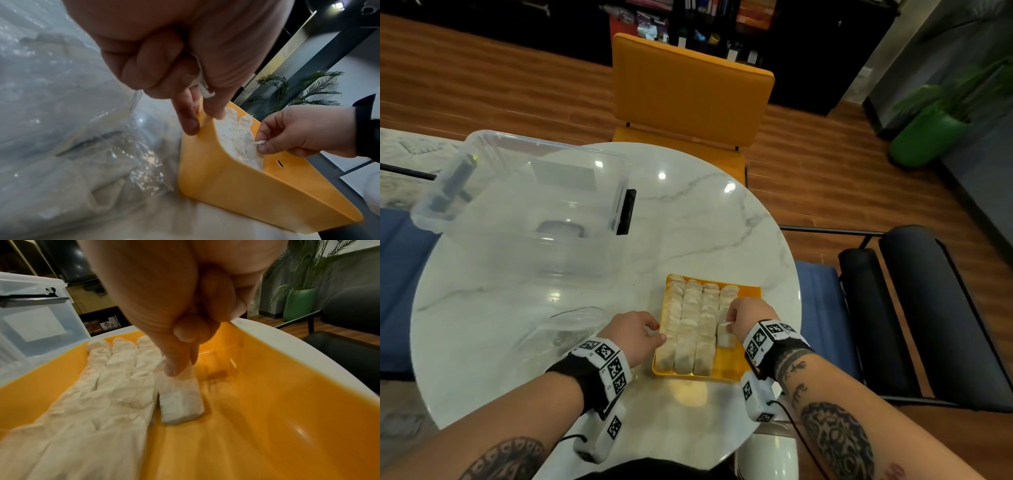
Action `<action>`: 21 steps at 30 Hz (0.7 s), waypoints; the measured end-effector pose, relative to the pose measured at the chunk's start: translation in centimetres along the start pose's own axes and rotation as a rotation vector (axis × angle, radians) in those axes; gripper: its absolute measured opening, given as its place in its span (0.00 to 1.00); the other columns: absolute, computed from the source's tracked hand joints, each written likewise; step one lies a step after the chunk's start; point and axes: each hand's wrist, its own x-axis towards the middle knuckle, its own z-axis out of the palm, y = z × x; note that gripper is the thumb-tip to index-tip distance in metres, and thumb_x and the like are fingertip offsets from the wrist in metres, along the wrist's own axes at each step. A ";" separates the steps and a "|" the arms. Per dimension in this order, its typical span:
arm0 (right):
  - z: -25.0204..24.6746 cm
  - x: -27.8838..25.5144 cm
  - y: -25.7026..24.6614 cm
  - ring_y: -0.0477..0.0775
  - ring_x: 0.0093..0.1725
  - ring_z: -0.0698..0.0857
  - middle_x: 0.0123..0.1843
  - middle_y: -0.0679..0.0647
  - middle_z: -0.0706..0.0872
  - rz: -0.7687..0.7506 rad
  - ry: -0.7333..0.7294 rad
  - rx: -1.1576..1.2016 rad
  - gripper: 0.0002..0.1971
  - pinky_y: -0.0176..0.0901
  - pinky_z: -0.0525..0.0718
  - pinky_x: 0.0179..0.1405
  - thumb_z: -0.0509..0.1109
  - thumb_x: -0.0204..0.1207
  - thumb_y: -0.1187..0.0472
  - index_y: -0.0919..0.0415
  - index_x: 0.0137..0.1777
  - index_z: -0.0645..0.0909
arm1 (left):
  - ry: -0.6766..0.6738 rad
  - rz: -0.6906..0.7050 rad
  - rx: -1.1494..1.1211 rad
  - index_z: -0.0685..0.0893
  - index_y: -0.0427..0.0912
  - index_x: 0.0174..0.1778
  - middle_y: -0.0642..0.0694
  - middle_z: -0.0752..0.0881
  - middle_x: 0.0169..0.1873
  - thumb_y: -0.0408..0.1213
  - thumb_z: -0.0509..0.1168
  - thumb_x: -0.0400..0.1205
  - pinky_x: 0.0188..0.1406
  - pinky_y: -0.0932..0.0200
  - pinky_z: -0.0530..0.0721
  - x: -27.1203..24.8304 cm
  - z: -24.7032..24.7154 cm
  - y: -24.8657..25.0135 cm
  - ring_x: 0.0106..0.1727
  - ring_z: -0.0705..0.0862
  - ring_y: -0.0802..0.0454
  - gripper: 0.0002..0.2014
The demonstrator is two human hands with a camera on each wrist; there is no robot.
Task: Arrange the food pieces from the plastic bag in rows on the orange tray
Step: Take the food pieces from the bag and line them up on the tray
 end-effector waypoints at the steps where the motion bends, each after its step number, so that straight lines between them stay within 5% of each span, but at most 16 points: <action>1: 0.1 0.1 0.0 0.54 0.46 0.82 0.52 0.53 0.88 0.011 0.007 0.002 0.04 0.42 0.81 0.45 0.74 0.76 0.62 0.51 0.45 0.83 | -0.003 -0.001 -0.002 0.85 0.53 0.63 0.49 0.88 0.54 0.55 0.70 0.78 0.53 0.59 0.83 0.0 0.0 0.0 0.53 0.86 0.53 0.19; 16: 0.0 0.1 0.0 0.58 0.53 0.86 0.54 0.55 0.87 0.108 0.037 0.085 0.13 0.46 0.85 0.52 0.77 0.74 0.56 0.54 0.57 0.83 | -0.014 -0.017 0.002 0.85 0.55 0.61 0.49 0.88 0.54 0.56 0.71 0.77 0.49 0.59 0.83 0.3 0.2 -0.3 0.51 0.86 0.53 0.18; 21: -0.6 0.2 0.6 0.59 0.49 0.89 0.48 0.55 0.87 0.241 0.060 0.233 0.13 0.48 0.89 0.48 0.74 0.74 0.64 0.60 0.57 0.79 | -0.018 -0.015 0.017 0.84 0.55 0.60 0.50 0.87 0.55 0.56 0.70 0.78 0.46 0.60 0.82 0.3 0.2 -0.2 0.51 0.86 0.53 0.17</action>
